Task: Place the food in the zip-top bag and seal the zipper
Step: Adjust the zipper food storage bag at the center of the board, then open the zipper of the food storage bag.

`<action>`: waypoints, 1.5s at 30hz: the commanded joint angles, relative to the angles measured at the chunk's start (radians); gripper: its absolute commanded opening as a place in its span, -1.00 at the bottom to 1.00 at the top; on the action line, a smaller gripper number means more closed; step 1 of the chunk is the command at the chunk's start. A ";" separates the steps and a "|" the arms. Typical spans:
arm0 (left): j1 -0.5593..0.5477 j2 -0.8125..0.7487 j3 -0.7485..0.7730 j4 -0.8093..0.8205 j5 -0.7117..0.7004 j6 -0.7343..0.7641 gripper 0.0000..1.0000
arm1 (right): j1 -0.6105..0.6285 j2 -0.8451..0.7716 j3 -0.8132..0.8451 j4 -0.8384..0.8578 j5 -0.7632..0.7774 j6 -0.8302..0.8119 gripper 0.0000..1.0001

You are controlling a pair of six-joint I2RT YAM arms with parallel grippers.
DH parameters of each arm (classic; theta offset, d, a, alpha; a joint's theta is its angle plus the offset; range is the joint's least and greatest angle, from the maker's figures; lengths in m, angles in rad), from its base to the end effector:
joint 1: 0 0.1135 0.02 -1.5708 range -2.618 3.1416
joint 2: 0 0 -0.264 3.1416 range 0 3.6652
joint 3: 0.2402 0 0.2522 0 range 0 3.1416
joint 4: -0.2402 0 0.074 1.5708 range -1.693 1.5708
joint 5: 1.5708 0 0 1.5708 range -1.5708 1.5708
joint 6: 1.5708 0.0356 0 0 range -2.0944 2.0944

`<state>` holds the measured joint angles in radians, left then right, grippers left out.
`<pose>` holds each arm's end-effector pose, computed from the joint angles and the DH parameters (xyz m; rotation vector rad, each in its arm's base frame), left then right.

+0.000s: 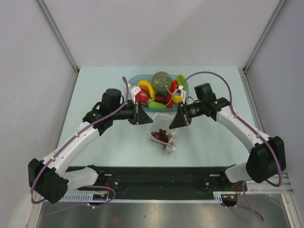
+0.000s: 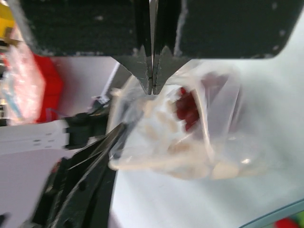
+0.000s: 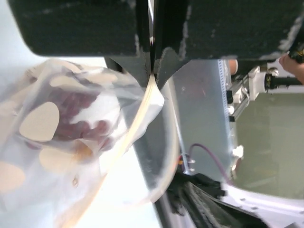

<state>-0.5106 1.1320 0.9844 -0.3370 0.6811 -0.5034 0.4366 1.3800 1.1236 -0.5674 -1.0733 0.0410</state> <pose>0.2062 -0.1412 0.3285 0.4690 2.1543 -1.2998 0.2441 0.1484 0.3019 -0.9549 2.0996 1.5066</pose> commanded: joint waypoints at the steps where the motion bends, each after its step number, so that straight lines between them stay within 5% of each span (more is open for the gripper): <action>1: -0.009 0.009 0.100 -0.155 -0.135 0.204 -1.00 | -0.045 0.001 0.146 -0.205 0.111 -0.119 -1.00; 8: -0.058 0.002 0.115 -0.159 -0.205 0.361 -0.98 | -0.015 -0.098 0.142 -0.391 0.482 -0.219 -1.00; 9: -0.068 0.009 0.115 -0.148 -0.212 0.344 -0.53 | -0.004 -0.098 0.131 -0.390 0.496 -0.216 -1.00; 12: -0.142 0.046 0.125 -0.097 -0.277 0.306 0.41 | 0.022 -0.084 0.104 -0.365 0.503 -0.175 -1.00; 17: -0.296 0.110 0.172 -0.017 -0.388 0.341 0.88 | 0.013 -0.059 0.107 -0.321 0.500 -0.101 -1.00; 20: -0.351 0.188 0.224 -0.025 -0.469 0.342 0.91 | -0.002 -0.064 0.113 -0.318 0.484 -0.046 -1.00; 26: -0.361 0.327 0.295 -0.080 -0.531 0.227 0.72 | -0.006 -0.124 0.105 -0.301 0.533 0.157 -1.00; 28: -0.361 0.347 0.318 -0.088 -0.519 0.233 0.27 | 0.005 -0.160 0.097 -0.310 0.550 0.165 -1.00; 29: -0.361 0.348 0.324 -0.091 -0.514 0.253 -0.14 | 0.010 -0.167 0.097 -0.322 0.567 0.162 -1.00; 34: -0.315 0.295 0.350 -0.186 -0.463 0.338 -1.00 | -0.007 -0.234 0.116 -0.405 0.699 0.123 -1.00; 42: -0.250 0.202 0.329 -0.234 -0.289 0.479 -1.00 | -0.087 -0.280 0.032 -0.428 0.909 0.074 -0.99; 44: -0.252 0.251 0.329 -0.249 -0.255 0.477 -1.00 | -0.107 -0.266 0.036 -0.419 0.899 0.074 -0.79; 45: -0.252 0.271 0.335 -0.263 -0.236 0.477 -1.00 | -0.114 -0.257 0.048 -0.419 0.862 0.073 -0.94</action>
<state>-0.7593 1.3655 1.2858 -0.5621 0.3458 -0.0845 0.3550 1.1126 1.1648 -0.9771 -0.2588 0.1371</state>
